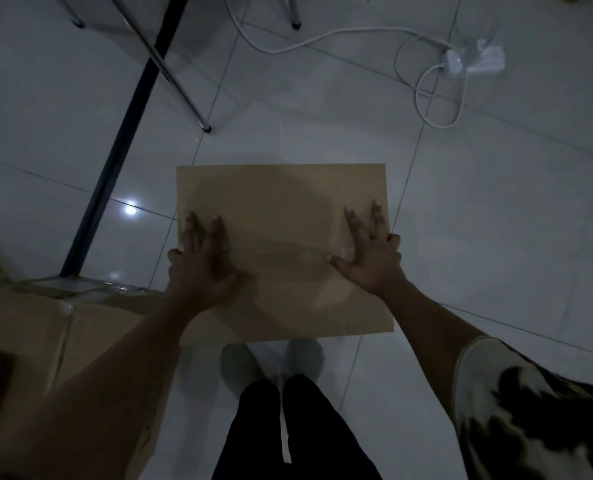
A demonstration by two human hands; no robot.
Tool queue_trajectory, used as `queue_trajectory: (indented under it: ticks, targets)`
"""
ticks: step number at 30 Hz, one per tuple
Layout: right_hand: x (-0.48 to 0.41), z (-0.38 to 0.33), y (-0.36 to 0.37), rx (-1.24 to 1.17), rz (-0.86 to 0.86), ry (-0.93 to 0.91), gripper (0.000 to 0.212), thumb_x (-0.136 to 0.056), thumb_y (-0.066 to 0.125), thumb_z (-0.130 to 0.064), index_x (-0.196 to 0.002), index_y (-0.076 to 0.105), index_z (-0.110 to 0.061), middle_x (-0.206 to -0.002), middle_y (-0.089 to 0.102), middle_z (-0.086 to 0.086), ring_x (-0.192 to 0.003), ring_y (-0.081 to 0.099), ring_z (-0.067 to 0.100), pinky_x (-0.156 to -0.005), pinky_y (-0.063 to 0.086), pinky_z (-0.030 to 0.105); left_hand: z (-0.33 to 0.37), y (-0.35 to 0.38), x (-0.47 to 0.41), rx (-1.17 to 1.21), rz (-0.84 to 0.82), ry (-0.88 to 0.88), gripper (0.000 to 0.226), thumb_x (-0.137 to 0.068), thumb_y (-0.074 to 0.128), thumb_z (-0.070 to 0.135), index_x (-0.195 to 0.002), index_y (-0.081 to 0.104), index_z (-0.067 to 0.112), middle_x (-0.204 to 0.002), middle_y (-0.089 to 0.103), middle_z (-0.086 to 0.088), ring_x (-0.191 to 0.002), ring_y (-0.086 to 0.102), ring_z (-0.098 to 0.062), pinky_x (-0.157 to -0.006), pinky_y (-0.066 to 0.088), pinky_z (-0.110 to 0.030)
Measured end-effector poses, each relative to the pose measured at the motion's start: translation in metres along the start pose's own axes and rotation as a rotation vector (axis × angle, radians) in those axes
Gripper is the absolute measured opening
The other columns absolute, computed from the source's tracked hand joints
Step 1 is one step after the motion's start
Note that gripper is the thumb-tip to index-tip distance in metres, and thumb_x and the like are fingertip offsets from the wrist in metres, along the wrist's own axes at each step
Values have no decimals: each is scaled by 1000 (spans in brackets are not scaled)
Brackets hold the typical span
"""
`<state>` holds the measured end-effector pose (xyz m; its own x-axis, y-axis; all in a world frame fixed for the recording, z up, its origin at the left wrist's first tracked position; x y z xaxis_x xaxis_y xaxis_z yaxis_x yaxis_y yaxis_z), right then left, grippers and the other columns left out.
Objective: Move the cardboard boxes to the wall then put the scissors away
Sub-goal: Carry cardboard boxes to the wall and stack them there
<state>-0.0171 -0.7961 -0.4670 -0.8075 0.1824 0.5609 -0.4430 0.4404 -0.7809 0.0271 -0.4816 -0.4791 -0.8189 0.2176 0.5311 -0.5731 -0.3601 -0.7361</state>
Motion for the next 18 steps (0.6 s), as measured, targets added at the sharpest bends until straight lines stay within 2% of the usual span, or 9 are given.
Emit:
queue_trajectory:
  ticks: [5, 9, 13, 18]
  targets:
    - [1, -3, -12, -57, 16, 30, 100, -73, 60, -76, -151, 1, -51, -161, -18, -9, -134, 20, 45, -103, 33, 58, 16, -27, -6, -53, 1, 10, 113, -54, 37, 80, -152, -4, 42, -159, -24, 1, -130, 26, -51, -100, 34, -58]
    - [20, -10, -37, -113, 43, 70, 98, -74, 60, -76, -150, 4, -52, -162, -16, -10, -136, 19, 43, -106, 30, 57, 42, -65, -2, -121, -4, 16, 112, -56, 37, 81, -151, -8, 42, -159, -25, 3, -132, 21, -50, -102, 31, -58]
    - [50, -26, -86, -134, 93, 93, 95, -73, 59, -76, -149, 6, -55, -162, -13, -9, -136, 20, 41, -106, 30, 56, 72, -113, 12, -173, -20, 80, 113, -60, 45, 77, -150, -12, 42, -159, -24, 2, -131, 23, -49, -102, 33, -56]
    - [107, -35, -158, -160, 169, 119, 92, -75, 61, -74, -149, 10, -54, -163, -8, -9, -134, 24, 42, -106, 32, 55, 122, -173, 47, -132, -1, 140, 118, -56, 57, 77, -151, -6, 45, -160, -18, 7, -129, 26, -46, -100, 35, -54]
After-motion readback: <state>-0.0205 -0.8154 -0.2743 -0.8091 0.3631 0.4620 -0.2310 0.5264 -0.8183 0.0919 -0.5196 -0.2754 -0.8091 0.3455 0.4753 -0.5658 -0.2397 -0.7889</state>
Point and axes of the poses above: each hand's wrist, its own x-axis away from the middle knuckle, its own y-axis out of the palm, z = x × y, the point moved 6 cm from there along -x, towards the middle knuckle
